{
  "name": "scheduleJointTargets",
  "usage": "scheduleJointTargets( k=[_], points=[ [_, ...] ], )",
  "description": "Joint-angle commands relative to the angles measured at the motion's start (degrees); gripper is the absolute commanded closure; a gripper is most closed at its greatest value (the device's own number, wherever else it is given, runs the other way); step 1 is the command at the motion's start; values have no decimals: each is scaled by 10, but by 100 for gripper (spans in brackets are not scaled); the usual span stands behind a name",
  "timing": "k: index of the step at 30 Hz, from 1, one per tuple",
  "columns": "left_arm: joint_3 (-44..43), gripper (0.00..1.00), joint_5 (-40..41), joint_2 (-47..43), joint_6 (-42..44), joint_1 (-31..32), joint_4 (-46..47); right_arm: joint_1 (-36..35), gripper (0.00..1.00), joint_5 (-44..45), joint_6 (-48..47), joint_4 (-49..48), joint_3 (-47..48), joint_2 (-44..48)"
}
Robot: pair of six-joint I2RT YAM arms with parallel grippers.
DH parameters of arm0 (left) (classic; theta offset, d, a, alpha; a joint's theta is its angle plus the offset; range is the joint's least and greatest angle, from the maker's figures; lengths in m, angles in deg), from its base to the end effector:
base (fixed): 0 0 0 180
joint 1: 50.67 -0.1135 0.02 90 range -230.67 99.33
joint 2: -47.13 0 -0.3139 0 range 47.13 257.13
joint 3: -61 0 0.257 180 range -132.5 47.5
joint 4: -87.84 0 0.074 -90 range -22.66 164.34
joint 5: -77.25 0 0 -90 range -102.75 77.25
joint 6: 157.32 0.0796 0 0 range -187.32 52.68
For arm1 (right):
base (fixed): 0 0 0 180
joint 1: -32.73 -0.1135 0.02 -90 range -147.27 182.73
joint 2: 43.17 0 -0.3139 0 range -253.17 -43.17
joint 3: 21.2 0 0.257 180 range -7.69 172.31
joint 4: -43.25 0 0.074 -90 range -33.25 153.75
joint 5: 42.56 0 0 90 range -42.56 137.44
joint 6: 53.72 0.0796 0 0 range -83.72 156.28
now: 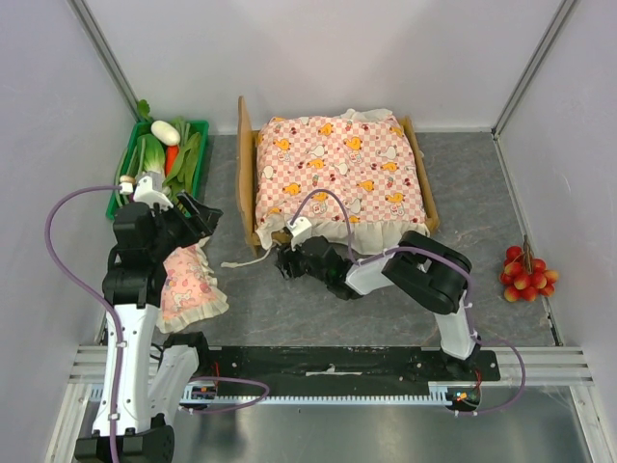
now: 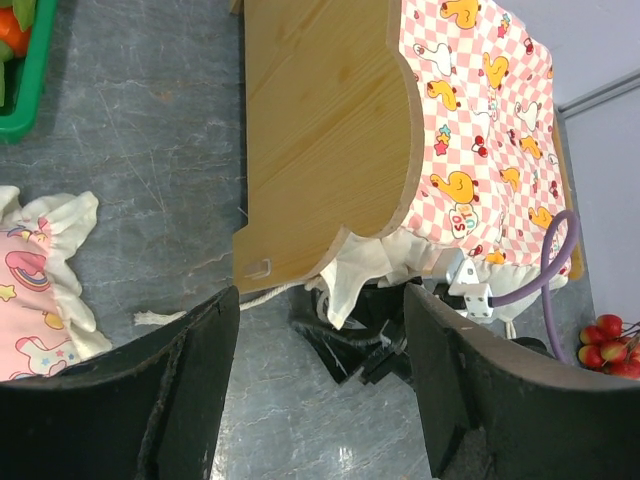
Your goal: Set up the pet bed
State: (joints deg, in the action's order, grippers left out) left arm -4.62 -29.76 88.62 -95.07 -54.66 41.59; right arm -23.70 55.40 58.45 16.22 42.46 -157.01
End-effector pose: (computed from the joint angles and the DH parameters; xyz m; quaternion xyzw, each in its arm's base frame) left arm 0.1597 -0.0122 0.3700 -0.1449 0.8118 -0.2337 0.5151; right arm 0.2591 0.3705 0.1431 -0.2087 0.8069 0.3032 0.4619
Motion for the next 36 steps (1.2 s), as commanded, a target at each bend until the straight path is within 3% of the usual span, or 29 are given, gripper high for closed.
scheduleJointTargets(
  k=[1, 6, 9, 17, 20, 23, 36],
  points=[
    [6, 28, -2, -1, 26, 2, 2, 1, 45, 35, 0, 10, 12, -47],
    [18, 28, -4, -3, 26, 1, 8, 0, 86, 14, 6, -4, -44, -17],
    [24, 28, -5, -1, 23, 1, 15, 0, 100, -10, 9, -9, -75, 18],
    [24, 28, -4, 1, 22, 2, 15, -13, 100, -33, 27, 48, -68, 2],
    [25, 28, -4, -3, 23, 1, 15, -18, 93, -38, 25, 49, -62, -3],
    [24, 28, -4, -5, 23, 1, 10, -18, 100, -11, 27, 113, -36, 0],
    [22, 28, -2, -9, 22, 1, 8, -61, 100, 23, 36, 230, -13, -34]
  ],
)
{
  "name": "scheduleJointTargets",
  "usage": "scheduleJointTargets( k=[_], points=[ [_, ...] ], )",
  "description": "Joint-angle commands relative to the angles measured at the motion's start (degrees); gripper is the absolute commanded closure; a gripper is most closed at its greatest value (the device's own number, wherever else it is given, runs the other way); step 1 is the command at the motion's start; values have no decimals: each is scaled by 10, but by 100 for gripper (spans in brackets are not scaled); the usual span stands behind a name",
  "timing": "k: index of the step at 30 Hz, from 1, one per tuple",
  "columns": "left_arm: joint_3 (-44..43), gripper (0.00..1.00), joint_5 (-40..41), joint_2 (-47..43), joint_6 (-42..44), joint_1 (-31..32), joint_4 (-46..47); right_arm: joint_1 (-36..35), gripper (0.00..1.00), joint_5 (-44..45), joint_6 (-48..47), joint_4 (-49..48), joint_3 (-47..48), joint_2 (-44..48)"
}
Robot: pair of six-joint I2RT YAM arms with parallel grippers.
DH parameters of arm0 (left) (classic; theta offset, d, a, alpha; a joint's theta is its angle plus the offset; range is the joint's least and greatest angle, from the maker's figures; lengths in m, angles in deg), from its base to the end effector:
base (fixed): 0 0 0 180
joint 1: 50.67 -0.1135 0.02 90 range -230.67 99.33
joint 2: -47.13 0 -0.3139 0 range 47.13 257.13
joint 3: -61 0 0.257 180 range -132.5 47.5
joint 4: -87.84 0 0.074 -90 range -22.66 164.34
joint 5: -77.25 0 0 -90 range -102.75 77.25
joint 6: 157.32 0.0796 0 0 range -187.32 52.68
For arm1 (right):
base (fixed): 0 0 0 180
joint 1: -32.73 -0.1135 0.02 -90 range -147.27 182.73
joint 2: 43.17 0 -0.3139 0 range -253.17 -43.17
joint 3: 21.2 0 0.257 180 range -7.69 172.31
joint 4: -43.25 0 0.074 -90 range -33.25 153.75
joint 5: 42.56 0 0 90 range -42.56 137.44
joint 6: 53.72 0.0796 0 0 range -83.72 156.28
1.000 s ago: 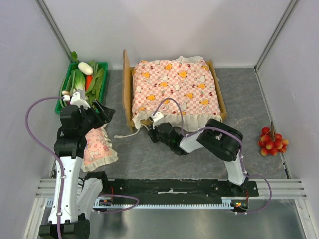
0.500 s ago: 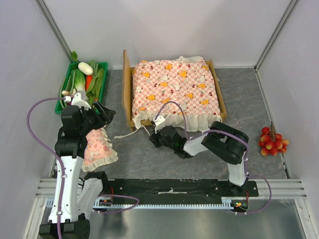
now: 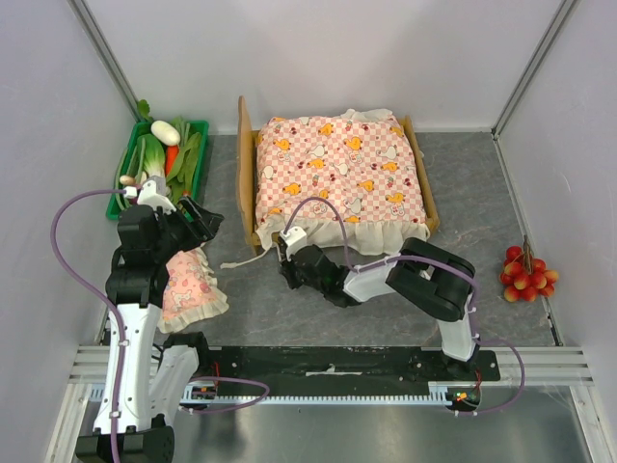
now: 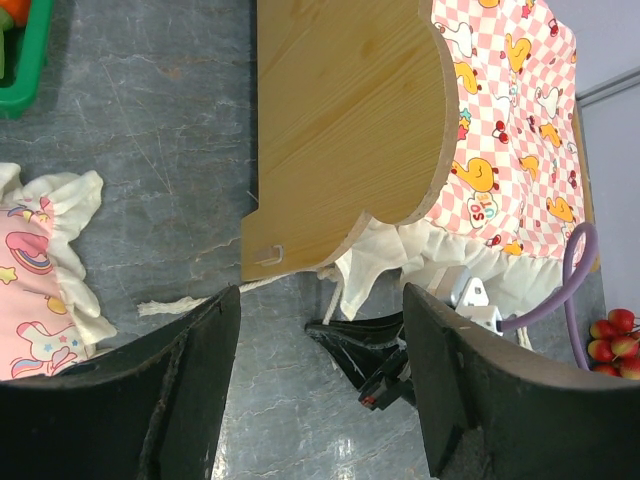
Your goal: Set up the pet bed
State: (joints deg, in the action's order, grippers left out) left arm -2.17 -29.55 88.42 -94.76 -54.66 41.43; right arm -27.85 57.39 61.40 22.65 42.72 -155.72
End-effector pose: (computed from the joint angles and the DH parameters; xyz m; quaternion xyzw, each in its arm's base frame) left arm 0.1605 -0.0119 0.3540 -0.1493 0.8224 -0.2290 0.4988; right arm 0.2304 0.3806 0.1389 -0.2176 0.8271 0.2943 0.4266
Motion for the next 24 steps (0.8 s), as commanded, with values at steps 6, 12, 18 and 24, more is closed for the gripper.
scheduleJointTargets(
  k=[6, 12, 18, 24],
  points=[
    [1, 28, -5, -5, 19, 1, 11, -34, 100, 4, 15, 185, -15, -57],
    [1, 28, -5, -7, 20, 1, 10, -44, 100, 0, 19, 207, 6, -89],
    [-1, 28, -7, -5, 20, 2, 7, -53, 91, -13, 12, 211, 17, -96],
    [-5, 28, -3, -9, 19, 1, 6, -52, 43, 28, -14, 204, -5, 27]
  ],
)
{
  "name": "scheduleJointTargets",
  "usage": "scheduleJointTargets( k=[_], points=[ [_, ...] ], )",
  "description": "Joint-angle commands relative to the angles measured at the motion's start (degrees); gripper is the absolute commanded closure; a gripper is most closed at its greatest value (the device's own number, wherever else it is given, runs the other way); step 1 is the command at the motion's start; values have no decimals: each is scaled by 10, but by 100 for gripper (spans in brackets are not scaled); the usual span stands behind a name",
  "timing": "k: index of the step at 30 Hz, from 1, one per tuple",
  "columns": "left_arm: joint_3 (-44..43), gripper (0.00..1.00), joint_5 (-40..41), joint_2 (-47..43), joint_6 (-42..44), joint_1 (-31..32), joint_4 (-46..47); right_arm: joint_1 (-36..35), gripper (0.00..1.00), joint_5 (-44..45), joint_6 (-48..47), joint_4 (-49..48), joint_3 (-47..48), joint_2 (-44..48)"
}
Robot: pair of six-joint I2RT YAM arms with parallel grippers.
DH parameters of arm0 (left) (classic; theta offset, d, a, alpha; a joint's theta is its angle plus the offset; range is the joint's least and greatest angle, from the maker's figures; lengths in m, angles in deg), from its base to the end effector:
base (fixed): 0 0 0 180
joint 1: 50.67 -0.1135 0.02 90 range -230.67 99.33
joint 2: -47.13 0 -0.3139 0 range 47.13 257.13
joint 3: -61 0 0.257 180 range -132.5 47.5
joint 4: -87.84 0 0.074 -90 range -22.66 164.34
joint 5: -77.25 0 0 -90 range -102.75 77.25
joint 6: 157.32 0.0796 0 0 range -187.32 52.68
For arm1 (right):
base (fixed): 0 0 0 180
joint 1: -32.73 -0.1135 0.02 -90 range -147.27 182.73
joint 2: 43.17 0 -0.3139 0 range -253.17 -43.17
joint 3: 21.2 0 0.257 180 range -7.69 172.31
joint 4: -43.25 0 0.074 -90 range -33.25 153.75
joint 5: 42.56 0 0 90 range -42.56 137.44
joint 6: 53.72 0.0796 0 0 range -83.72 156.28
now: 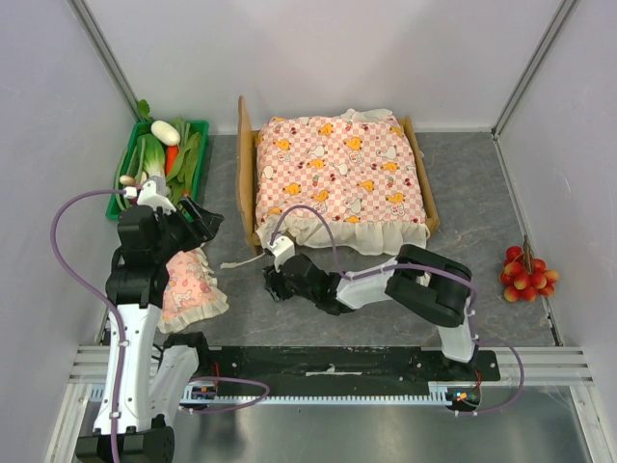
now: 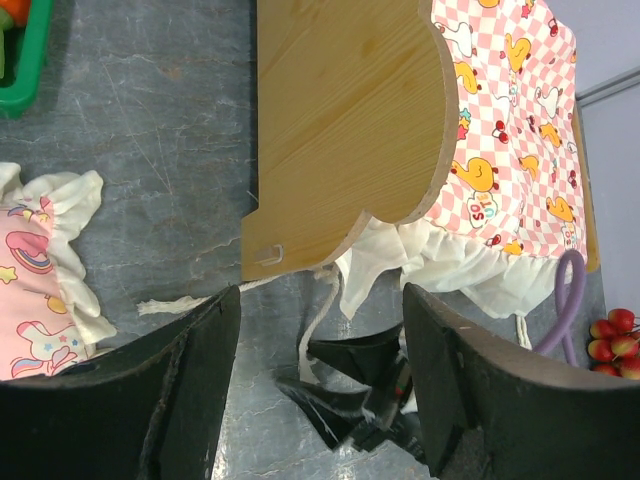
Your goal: Set up the pet bed
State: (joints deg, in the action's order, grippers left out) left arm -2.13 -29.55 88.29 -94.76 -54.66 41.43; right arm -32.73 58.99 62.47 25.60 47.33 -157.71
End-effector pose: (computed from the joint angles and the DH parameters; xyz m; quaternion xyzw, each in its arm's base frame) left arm 0.1600 -0.0119 0.3541 -0.1491 0.8221 -0.2291 0.4995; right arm 0.2066 0.4142 0.1419 -0.2386 0.8221 0.3054 0.4172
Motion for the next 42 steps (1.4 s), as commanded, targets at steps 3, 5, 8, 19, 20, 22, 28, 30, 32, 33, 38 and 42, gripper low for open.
scheduleJointTargets(
  k=[3, 5, 8, 19, 20, 22, 28, 30, 32, 33, 38, 42],
  points=[
    [-24, 28, 2, -6, 25, 1, -4, -4, 37, 11, -40, 190, -69, 164],
    [-33, 27, 5, -4, 30, 1, -8, -3, 35, 17, -56, 199, -86, 231],
    [-63, 25, 14, -1, 41, 1, -17, 2, 26, 94, -74, 250, -98, 367],
    [-236, 6, -14, 54, 60, 15, 3, 477, 20, 5, -109, 448, -5, 505],
    [-242, 6, -11, 64, 60, 34, 14, 513, 20, -50, -95, 464, 6, 490],
    [-253, 6, 33, 73, 67, 95, 21, 589, 20, -98, -72, 467, 28, 447],
    [-253, 4, 249, 143, 136, 383, 52, 640, 23, -130, -70, 487, 89, 337],
    [-243, 2, 273, 166, 153, 435, 82, 651, 24, -141, -71, 489, 94, 312],
    [-238, 1, 274, 182, 161, 466, 100, 651, 28, -138, -71, 489, 93, 294],
    [-237, 1, 269, 189, 168, 474, 107, 651, 29, -127, -71, 489, 87, 289],
    [-240, 0, 273, 240, 191, 525, 136, 651, 39, -126, -73, 483, 69, 277],
    [-233, 0, 266, 260, 198, 541, 159, 651, 62, -139, -75, 487, 57, 268]
  ],
)
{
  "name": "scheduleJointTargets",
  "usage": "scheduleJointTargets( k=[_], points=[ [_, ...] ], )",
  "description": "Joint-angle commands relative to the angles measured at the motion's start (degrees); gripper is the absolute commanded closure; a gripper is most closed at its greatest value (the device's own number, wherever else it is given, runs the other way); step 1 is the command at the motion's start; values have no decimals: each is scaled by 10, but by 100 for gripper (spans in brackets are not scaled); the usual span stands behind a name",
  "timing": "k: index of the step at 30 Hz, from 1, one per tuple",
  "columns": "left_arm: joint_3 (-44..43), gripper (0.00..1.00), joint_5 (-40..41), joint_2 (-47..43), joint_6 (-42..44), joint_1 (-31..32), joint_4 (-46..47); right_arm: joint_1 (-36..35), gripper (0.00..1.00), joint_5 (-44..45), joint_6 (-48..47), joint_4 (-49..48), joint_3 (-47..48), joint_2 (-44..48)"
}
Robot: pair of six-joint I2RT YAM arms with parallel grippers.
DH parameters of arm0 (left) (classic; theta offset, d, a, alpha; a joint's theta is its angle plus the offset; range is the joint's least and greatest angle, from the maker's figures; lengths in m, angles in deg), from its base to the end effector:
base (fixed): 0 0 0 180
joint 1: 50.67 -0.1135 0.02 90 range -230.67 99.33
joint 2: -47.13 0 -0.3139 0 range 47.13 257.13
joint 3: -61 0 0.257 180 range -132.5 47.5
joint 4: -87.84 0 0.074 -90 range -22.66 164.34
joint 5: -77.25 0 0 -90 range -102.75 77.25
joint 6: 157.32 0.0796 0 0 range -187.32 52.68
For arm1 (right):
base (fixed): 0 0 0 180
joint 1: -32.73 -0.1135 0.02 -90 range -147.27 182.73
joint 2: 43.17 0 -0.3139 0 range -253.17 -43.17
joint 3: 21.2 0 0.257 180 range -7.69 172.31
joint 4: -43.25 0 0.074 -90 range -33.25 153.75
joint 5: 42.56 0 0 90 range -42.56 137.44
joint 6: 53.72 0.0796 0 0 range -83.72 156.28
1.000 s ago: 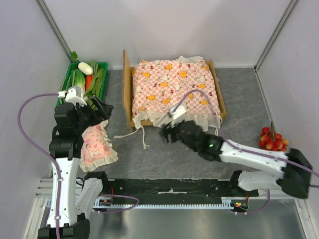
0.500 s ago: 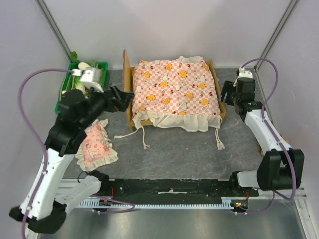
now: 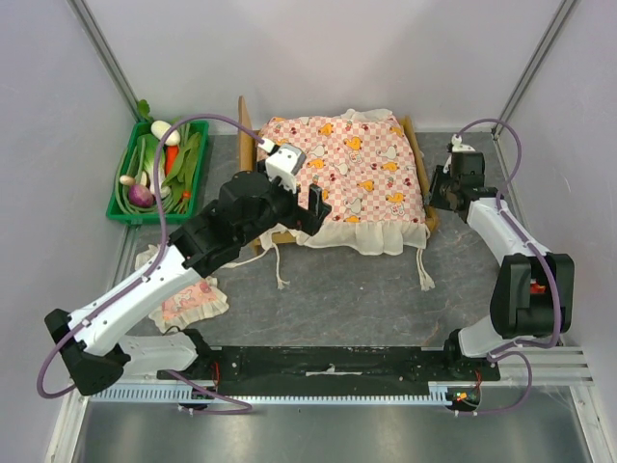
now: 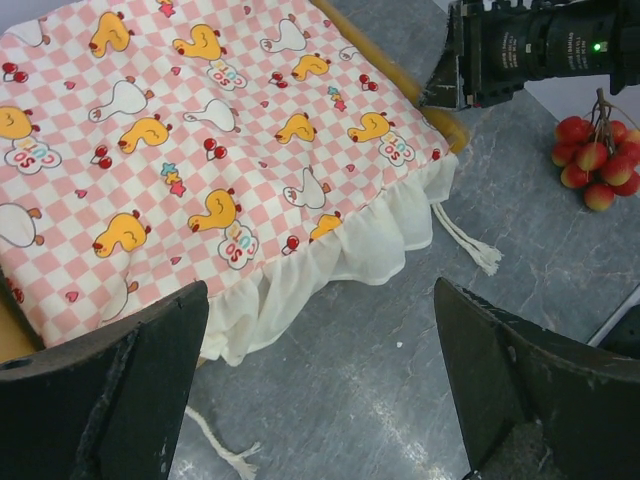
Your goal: Set up the pet bed
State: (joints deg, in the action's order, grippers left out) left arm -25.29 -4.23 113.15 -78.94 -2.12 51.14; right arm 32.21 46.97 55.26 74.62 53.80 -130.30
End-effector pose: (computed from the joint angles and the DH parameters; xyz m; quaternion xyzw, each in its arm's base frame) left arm 0.1942 -0.2021 0.4461 0.2108 0.7716 -0.2479 0.5465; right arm 0.3669 0.0040 0.2673 0.1458 0.9071 0.0706 0.3884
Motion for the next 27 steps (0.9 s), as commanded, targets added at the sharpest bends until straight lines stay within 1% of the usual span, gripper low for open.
scheduleJointTargets(
  k=[1, 2, 3, 5, 6, 8, 10, 15, 18, 19, 21, 22, 23, 25, 27],
  points=[
    [-2, 0, 11, 16, 40, 16, 66, 2, 68, -26, -3, -1, -10, -5],
    [0, 0, 8, 24, 40, 21, 71, 2, 73, -44, -3, -1, -14, -3],
    [1, 0, -1, 29, 40, 22, 74, 2, 80, -54, -3, 0, -22, 0],
    [2, 0, -11, 37, 41, 24, 78, 2, 86, -78, -3, 1, -37, 15],
    [3, 0, -19, 47, 41, 26, 83, 2, 93, -82, -6, 3, -51, 21],
    [4, 0, -28, 59, 42, 31, 87, 2, 100, -90, -5, 14, -68, 49],
    [4, 0, -41, 76, 43, 36, 95, 2, 100, -98, -5, 20, -99, 78],
    [-11, 1, -59, 125, 45, 62, 105, 2, 100, -129, 16, 46, -185, 212],
    [-25, 0, -67, 168, 48, 88, 116, -8, 100, -144, 32, 67, -214, 274],
    [-30, 0, -67, 197, 48, 105, 119, -12, 100, -150, 39, 80, -219, 288],
    [-52, 0, -62, 226, 55, 122, 118, -23, 100, -147, 55, 89, -233, 331],
    [-61, 0, -60, 259, 59, 140, 116, -23, 100, -145, 61, 92, -239, 354],
    [-76, 0, -55, 273, 67, 148, 115, -24, 100, -143, 70, 91, -247, 363],
    [-93, 0, -40, 304, 76, 170, 112, -24, 94, -140, 72, 94, -253, 373],
    [-113, 0, -31, 343, 85, 180, 108, -24, 92, -130, 69, 94, -254, 373]
  ],
)
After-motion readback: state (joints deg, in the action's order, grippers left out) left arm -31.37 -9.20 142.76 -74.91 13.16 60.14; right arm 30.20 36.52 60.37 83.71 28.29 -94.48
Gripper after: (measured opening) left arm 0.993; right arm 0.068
